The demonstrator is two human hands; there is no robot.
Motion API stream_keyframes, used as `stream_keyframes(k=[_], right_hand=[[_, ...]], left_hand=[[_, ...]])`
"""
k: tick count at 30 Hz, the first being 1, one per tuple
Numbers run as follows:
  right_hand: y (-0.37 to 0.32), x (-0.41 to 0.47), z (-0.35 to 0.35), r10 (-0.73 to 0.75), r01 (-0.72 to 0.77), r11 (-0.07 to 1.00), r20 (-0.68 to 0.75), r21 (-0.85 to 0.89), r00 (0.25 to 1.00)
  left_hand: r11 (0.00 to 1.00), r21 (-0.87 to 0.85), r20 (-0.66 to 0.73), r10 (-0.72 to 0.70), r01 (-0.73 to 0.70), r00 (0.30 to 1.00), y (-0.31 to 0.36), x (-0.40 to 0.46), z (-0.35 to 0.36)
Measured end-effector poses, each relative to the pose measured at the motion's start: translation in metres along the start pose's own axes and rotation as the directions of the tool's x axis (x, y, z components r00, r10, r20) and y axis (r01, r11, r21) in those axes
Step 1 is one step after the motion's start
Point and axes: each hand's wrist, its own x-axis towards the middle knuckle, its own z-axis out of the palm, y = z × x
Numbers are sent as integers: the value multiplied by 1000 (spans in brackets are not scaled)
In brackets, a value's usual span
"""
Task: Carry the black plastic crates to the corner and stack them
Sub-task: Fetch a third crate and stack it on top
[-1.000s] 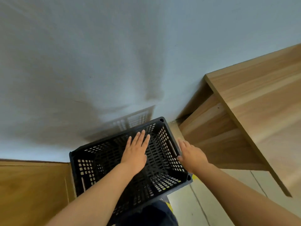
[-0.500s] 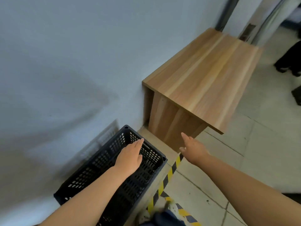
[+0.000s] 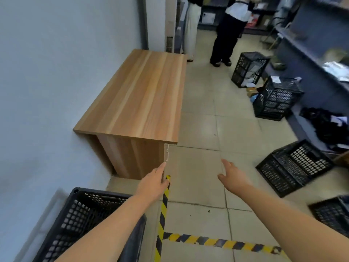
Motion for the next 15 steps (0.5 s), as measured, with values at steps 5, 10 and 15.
stream_keyframes(k=[5,10,15], right_hand=[[109,-22,-18,142,-139,987,-29,86,989],[214,-43,-36,241,-232,963,-57,135,969],[311,-51,-56,312,-296,940,-72,171,947]], left_hand=[[995,23,69,96,-98,993,88,24,45],[990,-74,129,129,-120,983,174,44,90],[984,-137,184,139,-115,973,250,66,138]])
